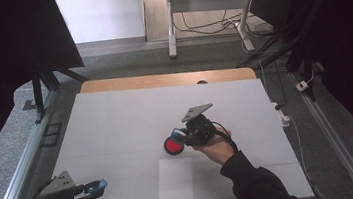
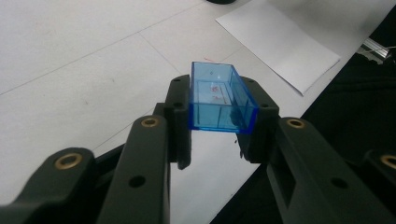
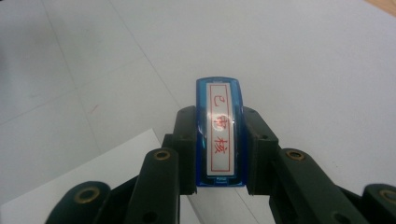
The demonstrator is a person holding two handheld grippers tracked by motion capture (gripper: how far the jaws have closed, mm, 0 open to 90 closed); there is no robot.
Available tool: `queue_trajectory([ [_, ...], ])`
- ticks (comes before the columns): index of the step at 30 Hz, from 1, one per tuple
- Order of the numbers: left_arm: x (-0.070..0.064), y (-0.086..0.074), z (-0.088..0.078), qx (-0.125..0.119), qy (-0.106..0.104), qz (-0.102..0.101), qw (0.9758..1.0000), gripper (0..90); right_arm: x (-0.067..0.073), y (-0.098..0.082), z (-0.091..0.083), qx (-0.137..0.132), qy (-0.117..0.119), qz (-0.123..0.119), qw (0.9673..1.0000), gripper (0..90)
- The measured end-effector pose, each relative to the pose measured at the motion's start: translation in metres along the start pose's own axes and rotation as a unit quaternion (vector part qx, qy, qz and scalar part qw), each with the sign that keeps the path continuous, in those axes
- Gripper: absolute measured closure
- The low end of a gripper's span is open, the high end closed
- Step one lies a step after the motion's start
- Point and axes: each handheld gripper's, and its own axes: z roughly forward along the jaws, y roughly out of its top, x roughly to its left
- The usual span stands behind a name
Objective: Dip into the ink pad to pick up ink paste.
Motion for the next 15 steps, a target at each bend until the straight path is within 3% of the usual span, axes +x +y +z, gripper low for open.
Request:
queue_trajectory([
  [15,-0.001,0.000,0.000,0.003,0.004,0.001,1.0000,67.9,-0.002,0.001,0.026,0.029,-0.005,-0.008,0.9995,70.7],
])
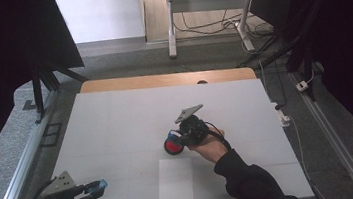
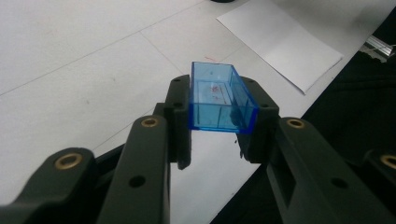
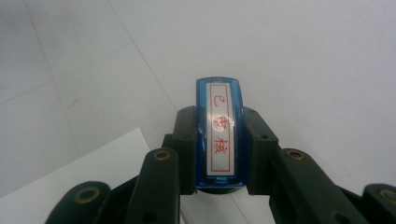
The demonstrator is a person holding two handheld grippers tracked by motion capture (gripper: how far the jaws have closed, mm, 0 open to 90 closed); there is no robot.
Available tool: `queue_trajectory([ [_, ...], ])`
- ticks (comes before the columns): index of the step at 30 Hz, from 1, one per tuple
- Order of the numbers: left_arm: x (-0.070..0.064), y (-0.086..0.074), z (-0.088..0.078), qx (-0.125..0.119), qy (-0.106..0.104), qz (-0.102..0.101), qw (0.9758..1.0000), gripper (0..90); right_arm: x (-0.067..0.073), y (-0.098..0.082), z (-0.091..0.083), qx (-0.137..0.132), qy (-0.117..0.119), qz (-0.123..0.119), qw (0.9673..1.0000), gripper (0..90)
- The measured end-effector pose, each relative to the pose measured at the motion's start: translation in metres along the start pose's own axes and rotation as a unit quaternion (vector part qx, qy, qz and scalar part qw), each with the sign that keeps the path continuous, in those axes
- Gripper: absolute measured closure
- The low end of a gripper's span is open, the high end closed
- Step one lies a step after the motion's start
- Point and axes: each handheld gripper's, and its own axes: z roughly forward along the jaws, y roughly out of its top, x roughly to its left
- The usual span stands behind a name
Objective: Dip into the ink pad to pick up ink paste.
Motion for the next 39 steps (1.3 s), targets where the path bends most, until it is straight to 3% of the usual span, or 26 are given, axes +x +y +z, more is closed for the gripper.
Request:
queue_trajectory([
  [24,0.000,0.000,0.000,0.000,0.000,-0.001,1.0000,67.9,0.000,-0.004,0.024,0.023,-0.005,-0.007,0.9997,70.8],
  [39,0.000,0.000,0.000,0.002,0.001,-0.001,1.0000,67.9,0.003,-0.003,0.027,0.028,-0.013,-0.004,0.9995,71.0],
])
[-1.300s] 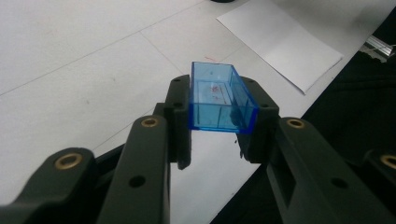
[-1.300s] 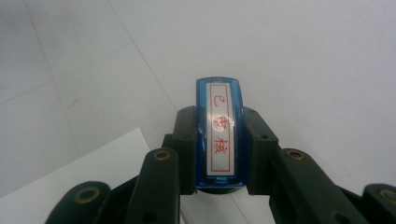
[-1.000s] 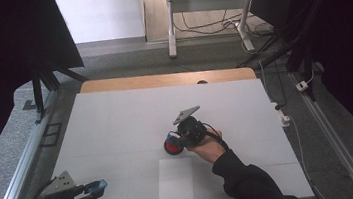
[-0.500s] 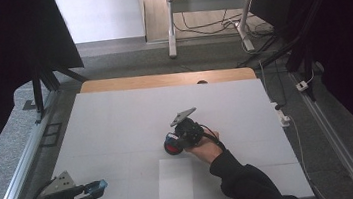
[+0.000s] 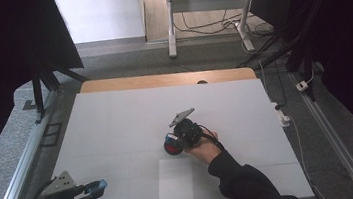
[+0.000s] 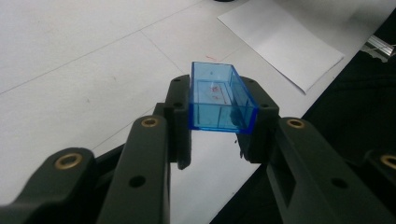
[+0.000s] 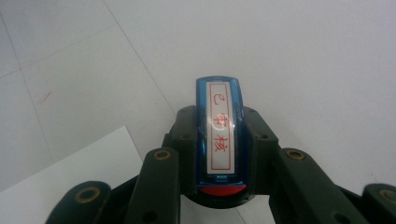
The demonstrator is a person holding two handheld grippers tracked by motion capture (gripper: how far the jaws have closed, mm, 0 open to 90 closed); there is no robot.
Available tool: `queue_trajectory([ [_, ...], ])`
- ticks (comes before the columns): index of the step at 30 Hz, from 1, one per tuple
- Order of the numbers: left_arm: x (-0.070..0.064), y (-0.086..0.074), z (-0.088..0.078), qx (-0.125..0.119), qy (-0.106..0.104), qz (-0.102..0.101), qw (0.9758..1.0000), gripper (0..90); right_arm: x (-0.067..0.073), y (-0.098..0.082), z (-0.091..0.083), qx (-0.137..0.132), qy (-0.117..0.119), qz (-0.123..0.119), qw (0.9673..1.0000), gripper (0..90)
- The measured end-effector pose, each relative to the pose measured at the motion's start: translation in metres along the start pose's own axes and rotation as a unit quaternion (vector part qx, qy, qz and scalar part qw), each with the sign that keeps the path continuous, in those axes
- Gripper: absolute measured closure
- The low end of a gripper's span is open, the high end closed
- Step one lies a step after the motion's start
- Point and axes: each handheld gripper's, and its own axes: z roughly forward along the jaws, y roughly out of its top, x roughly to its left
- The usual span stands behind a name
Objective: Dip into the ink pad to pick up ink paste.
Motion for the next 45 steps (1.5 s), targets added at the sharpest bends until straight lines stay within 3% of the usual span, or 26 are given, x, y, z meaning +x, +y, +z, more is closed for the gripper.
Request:
queue_trajectory([
  [7,0.000,0.000,0.000,0.000,0.000,-0.001,1.0000,68.0,0.005,0.001,0.000,0.008,-0.015,-0.016,0.9997,71.1],
  [15,0.000,0.000,0.000,0.000,0.000,-0.001,1.0000,68.0,-0.001,-0.002,0.000,-0.005,0.002,0.008,1.0000,71.1],
  [22,0.000,0.000,0.000,0.000,-0.002,-0.001,1.0000,68.0,-0.010,-0.006,0.000,-0.016,0.029,0.048,0.9983,71.1],
  [25,0.000,0.000,0.000,0.000,-0.002,-0.001,1.0000,67.9,-0.011,-0.006,0.000,-0.017,0.028,0.048,0.9983,71.1],
  [38,0.000,0.000,0.000,0.002,-0.003,0.000,1.0000,68.0,0.009,-0.002,0.001,0.002,-0.030,-0.018,0.9994,71.1],
  [45,0.000,0.000,0.000,0.001,-0.003,0.000,1.0000,68.0,0.002,-0.002,0.001,-0.005,-0.008,0.000,1.0000,70.9],
])
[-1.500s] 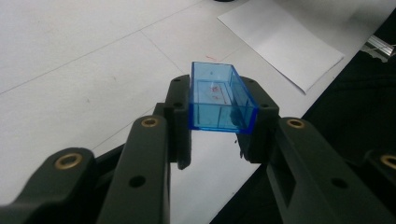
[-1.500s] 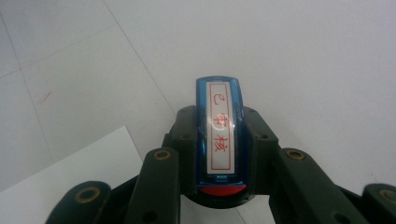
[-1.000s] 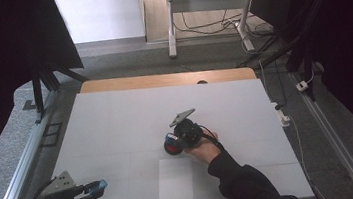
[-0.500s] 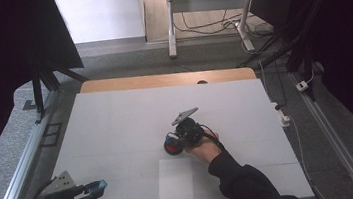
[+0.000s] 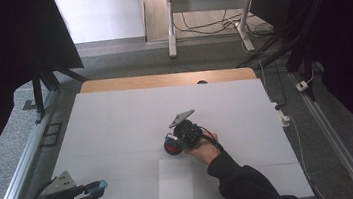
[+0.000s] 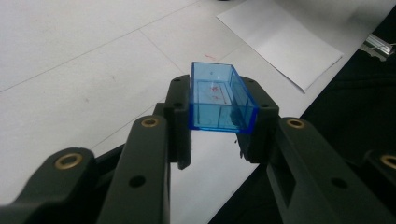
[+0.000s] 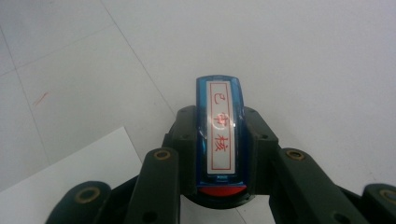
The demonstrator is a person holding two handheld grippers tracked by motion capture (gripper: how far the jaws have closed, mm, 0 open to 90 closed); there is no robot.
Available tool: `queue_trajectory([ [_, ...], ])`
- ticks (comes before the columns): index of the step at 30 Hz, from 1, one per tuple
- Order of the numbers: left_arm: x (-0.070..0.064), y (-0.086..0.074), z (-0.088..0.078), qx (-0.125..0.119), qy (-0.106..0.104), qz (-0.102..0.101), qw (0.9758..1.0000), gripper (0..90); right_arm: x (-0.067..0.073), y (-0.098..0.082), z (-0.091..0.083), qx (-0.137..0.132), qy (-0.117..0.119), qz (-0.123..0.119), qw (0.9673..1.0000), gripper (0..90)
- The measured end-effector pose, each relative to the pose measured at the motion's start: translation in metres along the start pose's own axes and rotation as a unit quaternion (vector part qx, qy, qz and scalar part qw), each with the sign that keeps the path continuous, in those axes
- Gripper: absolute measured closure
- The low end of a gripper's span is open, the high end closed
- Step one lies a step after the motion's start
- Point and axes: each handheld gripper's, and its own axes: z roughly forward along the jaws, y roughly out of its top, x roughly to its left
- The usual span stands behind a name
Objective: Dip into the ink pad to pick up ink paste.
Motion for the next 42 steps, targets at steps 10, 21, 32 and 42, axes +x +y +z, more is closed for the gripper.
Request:
queue_trajectory([
  [10,0.000,0.000,0.000,-0.002,-0.001,-0.002,1.0000,67.9,-0.002,0.001,-0.002,-0.003,0.005,0.004,1.0000,70.7],
  [21,0.000,0.000,0.000,-0.002,0.000,-0.003,1.0000,67.9,-0.008,0.004,-0.013,-0.018,-0.001,0.016,0.9997,70.8],
  [32,0.000,0.000,0.000,-0.002,-0.001,-0.003,1.0000,67.9,-0.009,-0.002,-0.002,-0.004,0.002,0.015,0.9999,70.7],
  [42,0.001,0.000,0.000,0.000,-0.002,-0.003,1.0000,68.0,-0.013,-0.004,-0.001,-0.008,0.014,0.034,0.9993,70.9],
])
